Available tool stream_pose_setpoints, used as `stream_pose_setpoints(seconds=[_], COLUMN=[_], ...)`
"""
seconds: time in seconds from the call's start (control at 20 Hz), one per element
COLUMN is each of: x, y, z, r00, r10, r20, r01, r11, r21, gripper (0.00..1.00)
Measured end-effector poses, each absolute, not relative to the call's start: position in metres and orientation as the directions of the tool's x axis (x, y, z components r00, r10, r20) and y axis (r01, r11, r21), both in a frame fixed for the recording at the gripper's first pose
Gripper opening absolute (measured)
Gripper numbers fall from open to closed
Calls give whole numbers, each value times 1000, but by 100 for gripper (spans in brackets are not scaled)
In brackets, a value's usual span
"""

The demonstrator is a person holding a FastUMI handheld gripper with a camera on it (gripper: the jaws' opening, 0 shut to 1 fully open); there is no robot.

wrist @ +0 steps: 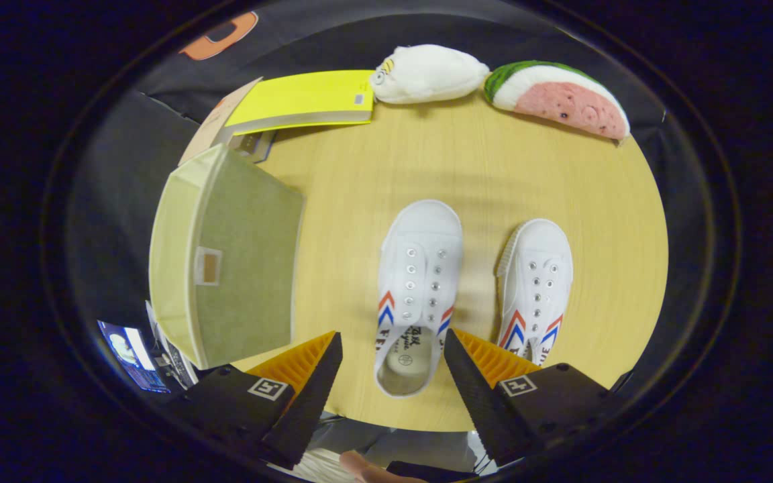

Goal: Open the storage box then place both shoes into the box .Put the left shoe in first, then the right shoe, with the right side of both shoes facing outward in a uniform manner.

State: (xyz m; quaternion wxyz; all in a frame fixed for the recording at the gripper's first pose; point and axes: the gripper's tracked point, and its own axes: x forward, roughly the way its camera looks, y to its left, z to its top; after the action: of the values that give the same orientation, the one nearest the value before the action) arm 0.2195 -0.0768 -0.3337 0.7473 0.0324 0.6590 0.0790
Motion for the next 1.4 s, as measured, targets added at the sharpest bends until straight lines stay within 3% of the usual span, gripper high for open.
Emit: stream_pose_setpoints(seconds=[0.2, 0.35, 0.55, 0.7, 0.9, 1.15, 1.4], x=[217, 229, 230, 228, 227, 212, 201], y=[-96, -105, -94, -92, -92, -80, -46], z=[-377, -399, -409, -408, -404, -372, -299], r00=[67, 100, 119, 144, 142, 163, 261], r10=[149, 136, 200, 199, 279, 383, 372], r20=[-987, -986, -972, -969, -950, -909, -891], r01=[-37, -29, -61, -118, -123, -106, -201], r11=[989, 991, 979, 976, 957, 923, 923], r21=[146, 134, 194, 183, 262, 370, 327], gripper=[89, 81, 57, 16, 7, 6, 6])
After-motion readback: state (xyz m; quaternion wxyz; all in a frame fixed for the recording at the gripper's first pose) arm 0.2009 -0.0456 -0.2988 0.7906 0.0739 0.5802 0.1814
